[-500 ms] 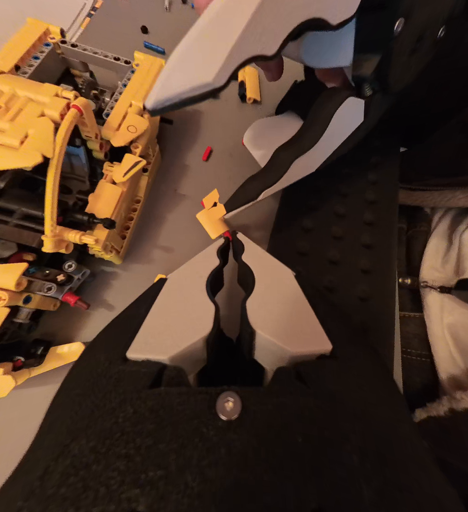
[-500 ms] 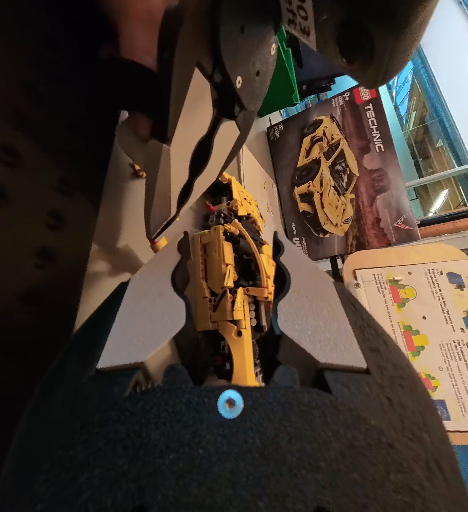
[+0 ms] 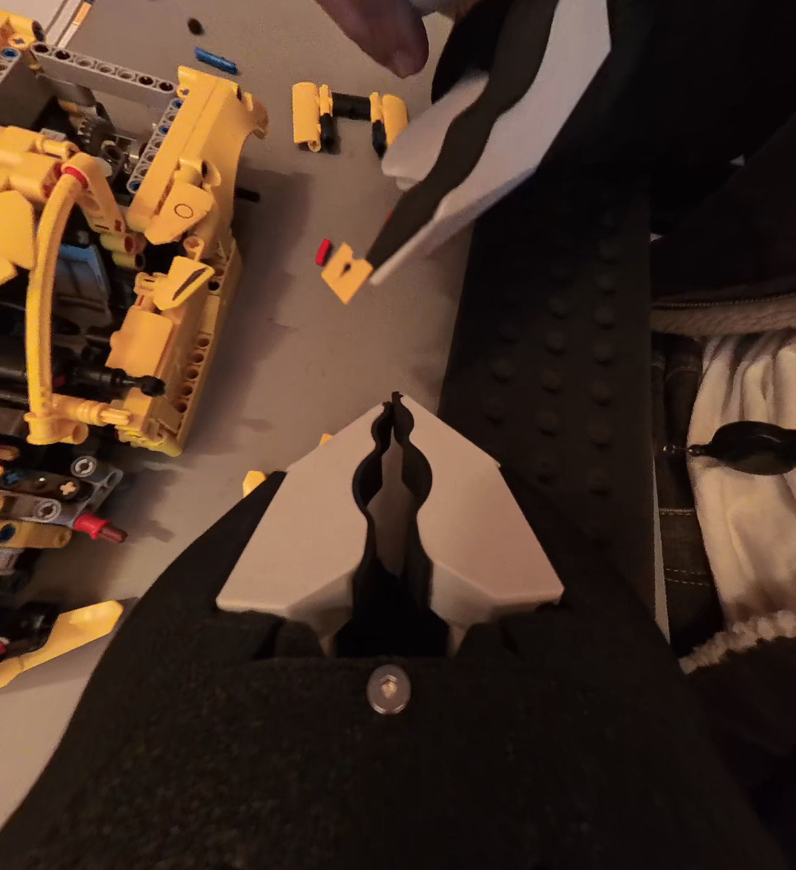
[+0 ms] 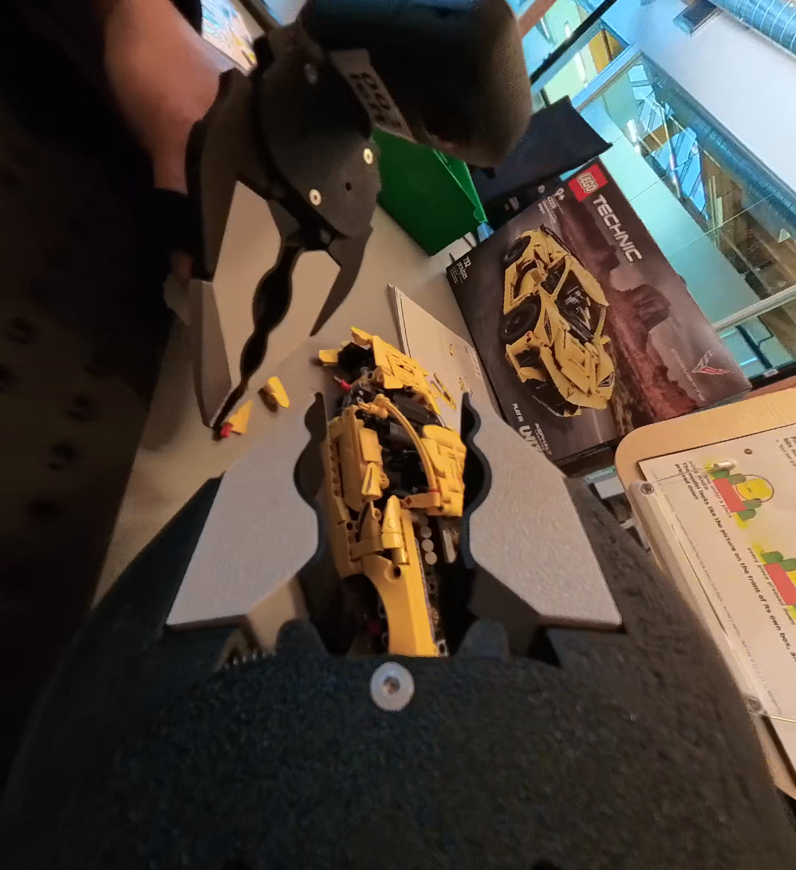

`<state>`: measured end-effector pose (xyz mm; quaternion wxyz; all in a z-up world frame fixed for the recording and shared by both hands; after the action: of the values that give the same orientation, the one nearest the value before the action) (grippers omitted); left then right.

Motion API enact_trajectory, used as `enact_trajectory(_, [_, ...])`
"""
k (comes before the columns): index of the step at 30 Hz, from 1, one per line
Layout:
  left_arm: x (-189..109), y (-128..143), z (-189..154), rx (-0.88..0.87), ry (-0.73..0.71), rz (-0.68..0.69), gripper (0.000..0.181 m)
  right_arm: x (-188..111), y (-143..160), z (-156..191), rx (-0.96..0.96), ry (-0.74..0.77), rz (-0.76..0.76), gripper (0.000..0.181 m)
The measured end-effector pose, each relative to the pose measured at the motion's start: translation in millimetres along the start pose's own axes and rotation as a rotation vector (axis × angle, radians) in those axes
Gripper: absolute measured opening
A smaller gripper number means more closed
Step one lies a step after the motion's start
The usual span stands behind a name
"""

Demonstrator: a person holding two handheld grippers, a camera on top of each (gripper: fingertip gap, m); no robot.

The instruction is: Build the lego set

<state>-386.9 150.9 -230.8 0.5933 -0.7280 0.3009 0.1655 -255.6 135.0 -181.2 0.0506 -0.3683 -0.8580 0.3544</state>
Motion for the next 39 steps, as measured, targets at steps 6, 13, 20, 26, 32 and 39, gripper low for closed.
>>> enact_trajectory(6, [-22, 4, -2, -0.082, -0.083, -0.056, 0.001, -4, 20, -10, 0.180, 0.066, 0.006, 0.056])
enact_trajectory(13, [-31, 9, -15, -0.248, -0.300, -0.099, 0.028, 3, 28, 12, 0.195, -0.077, 0.090, 0.057])
enact_trajectory(20, [-21, 18, 1, -0.203, -0.283, 0.071, 0.031, 4, 26, 15, 0.196, -0.089, 0.080, 0.055])
enact_trajectory(26, [-15, 9, -4, 0.038, -0.227, 0.177, 0.030, 1, 27, 8, 0.221, -0.055, 0.076, 0.052])
enact_trajectory(32, [-13, -2, 3, 0.311, -0.166, 0.269, 0.013, -1, 25, 6, 0.217, -0.050, 0.066, 0.050])
enact_trajectory(39, [-8, 2, 12, 0.299, -0.037, 0.309, 0.013, -6, 24, 0, 0.231, -0.028, 0.050, 0.047])
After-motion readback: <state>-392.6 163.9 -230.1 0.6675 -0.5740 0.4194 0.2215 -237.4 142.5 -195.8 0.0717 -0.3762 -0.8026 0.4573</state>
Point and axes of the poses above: each gripper's, where its closed fingertips meet, x out along the fingers, y out of its underside, z = x × y across the jaws, the point moved 8 cm from there along -x, back along the fingers, and after that the axes turned 5 degrees about y, right-handed, at the moved point
